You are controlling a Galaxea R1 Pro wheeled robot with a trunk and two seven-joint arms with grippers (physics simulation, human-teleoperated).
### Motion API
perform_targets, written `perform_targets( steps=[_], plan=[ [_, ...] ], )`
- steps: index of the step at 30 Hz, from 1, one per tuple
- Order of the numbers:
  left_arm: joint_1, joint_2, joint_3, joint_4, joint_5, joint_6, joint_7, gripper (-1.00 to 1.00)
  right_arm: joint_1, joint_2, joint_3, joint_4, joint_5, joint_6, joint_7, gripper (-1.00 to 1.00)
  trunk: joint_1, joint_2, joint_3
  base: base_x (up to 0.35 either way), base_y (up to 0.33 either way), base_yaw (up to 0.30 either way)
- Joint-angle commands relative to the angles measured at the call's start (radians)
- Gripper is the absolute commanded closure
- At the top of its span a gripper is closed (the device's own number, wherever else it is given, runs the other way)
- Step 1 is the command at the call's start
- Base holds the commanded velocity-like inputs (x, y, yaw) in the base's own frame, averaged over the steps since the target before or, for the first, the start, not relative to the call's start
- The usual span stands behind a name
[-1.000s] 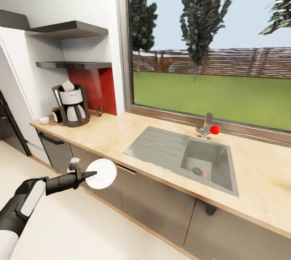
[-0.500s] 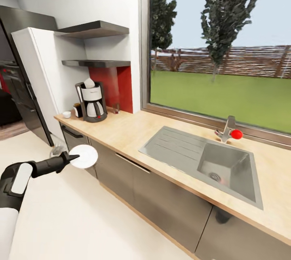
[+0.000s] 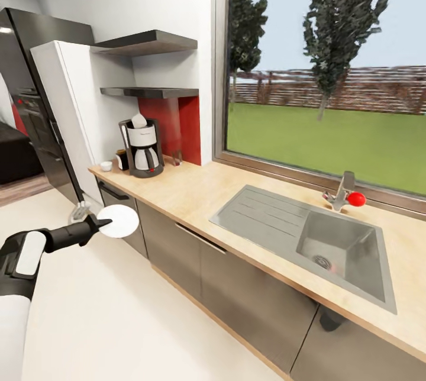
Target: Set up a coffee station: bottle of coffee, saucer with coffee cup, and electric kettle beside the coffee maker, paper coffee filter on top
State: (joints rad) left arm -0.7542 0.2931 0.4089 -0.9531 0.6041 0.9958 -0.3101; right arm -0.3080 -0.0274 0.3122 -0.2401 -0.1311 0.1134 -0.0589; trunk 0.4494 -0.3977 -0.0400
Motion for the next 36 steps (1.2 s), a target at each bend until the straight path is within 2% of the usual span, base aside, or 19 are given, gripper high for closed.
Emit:
perform_targets(
  steps=[1,6,13,15,20,23,36],
  plan=[
    [-0.002,0.000,0.005,-0.001,-0.006,0.004,-0.002,1.00,0.000,0.000,0.009,-0.002,-0.011,0.006,-0.006,-1.00,0.001,-0.002,-0.002,0.058,0.000,0.001],
    [0.000,0.000,0.044,0.000,0.005,0.003,0.006,1.00,0.000,0.005,0.006,0.005,-0.014,0.009,-0.006,-1.00,0.001,-0.002,-0.002,0.243,0.044,0.000],
    [0.006,0.000,0.054,0.001,0.013,0.003,0.006,1.00,0.000,0.013,0.004,0.007,-0.024,0.008,-0.006,-1.00,0.001,-0.002,-0.002,0.305,0.181,0.000],
    [0.008,0.000,0.055,0.000,0.016,0.003,0.005,1.00,0.000,0.013,0.003,0.007,-0.052,0.008,-0.006,-1.00,0.001,-0.002,-0.002,0.289,0.224,0.000],
    [0.010,0.000,0.058,-0.005,0.017,0.003,0.003,1.00,0.000,0.012,0.004,0.016,-0.156,0.006,-0.006,-1.00,0.001,-0.002,-0.002,0.239,0.246,0.000],
    [0.010,0.000,0.059,-0.006,0.017,0.003,0.002,1.00,0.000,0.012,0.004,0.025,-0.177,0.006,-0.005,-1.00,0.001,-0.002,-0.002,0.173,0.273,0.000],
    [0.009,0.000,0.060,-0.005,0.017,0.004,0.002,1.00,0.000,0.011,0.005,0.030,-0.188,0.006,-0.004,-1.00,0.001,-0.002,-0.002,0.030,0.303,-0.202]
  ],
)
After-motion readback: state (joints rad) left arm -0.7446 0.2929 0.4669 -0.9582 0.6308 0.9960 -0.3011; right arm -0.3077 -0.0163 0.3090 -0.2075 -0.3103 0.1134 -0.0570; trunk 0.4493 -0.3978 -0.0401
